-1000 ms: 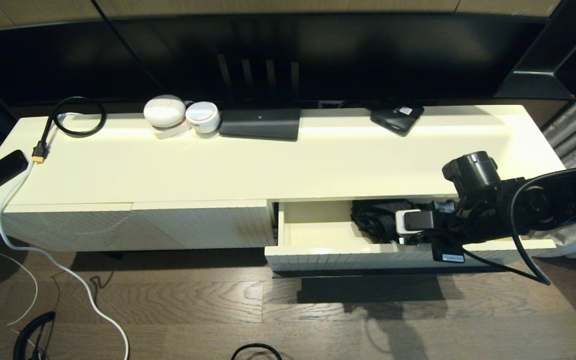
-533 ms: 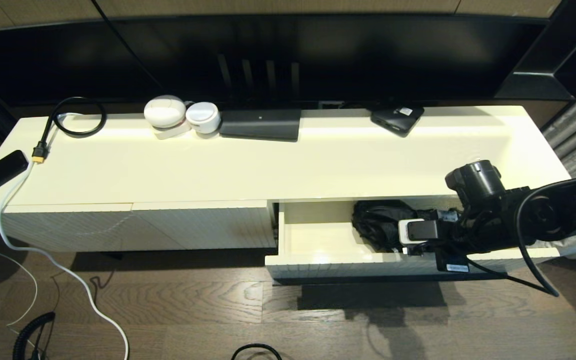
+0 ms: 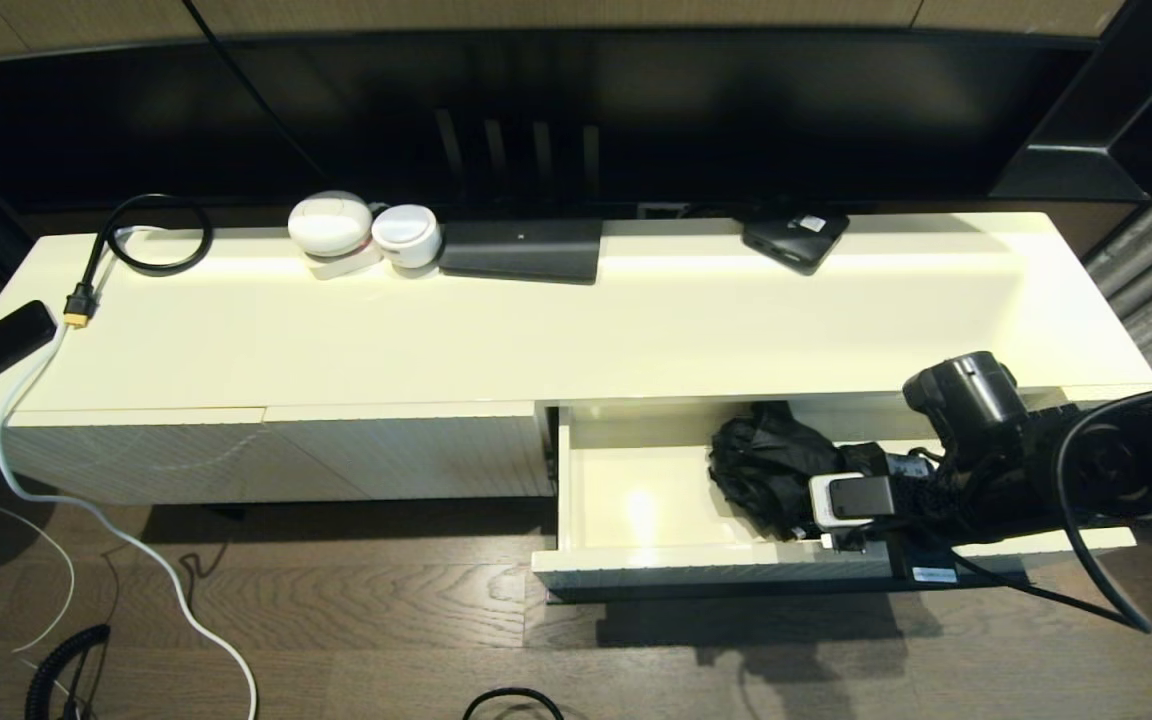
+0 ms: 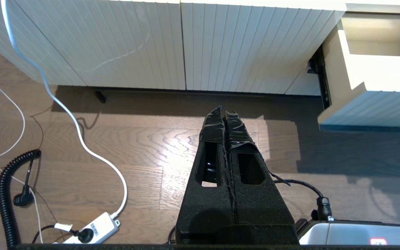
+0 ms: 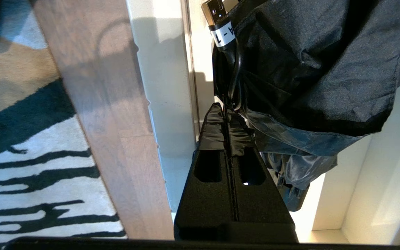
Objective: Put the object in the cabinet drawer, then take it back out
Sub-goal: Open the drawer
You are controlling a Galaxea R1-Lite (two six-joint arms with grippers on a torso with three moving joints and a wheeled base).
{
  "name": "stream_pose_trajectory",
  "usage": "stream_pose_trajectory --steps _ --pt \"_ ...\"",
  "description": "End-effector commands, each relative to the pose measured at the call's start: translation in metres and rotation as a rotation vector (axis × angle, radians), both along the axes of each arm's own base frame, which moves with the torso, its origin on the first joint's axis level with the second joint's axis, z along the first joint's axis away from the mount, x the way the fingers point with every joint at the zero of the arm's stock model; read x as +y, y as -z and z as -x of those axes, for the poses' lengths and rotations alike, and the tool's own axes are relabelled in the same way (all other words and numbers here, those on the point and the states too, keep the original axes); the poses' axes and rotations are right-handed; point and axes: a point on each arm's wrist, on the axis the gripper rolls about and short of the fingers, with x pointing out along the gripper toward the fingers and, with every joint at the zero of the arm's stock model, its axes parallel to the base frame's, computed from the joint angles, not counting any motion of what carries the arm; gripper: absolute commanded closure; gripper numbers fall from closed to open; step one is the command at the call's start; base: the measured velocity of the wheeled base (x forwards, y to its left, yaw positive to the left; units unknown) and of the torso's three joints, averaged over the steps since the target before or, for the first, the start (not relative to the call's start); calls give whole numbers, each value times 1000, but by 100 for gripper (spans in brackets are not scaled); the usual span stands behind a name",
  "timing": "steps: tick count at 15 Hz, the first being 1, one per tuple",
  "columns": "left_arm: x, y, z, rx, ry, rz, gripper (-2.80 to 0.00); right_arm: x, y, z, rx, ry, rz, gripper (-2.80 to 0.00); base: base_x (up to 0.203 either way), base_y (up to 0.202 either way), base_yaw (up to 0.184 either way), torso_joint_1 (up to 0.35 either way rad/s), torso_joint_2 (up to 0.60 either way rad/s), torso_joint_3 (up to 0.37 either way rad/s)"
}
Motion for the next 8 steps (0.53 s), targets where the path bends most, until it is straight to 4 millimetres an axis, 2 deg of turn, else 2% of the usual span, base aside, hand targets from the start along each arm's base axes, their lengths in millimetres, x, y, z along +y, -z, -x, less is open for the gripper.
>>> stream_pose_trajectory --steps 1,8 --pt "0 0 0 0 -2 1 0 -1 5 5 12 -13 -5 0 0 0 0 0 0 0" --pt "0 0 0 0 0 1 0 -4 11 23 48 -20 -14 0 0 0 0 0 0 0"
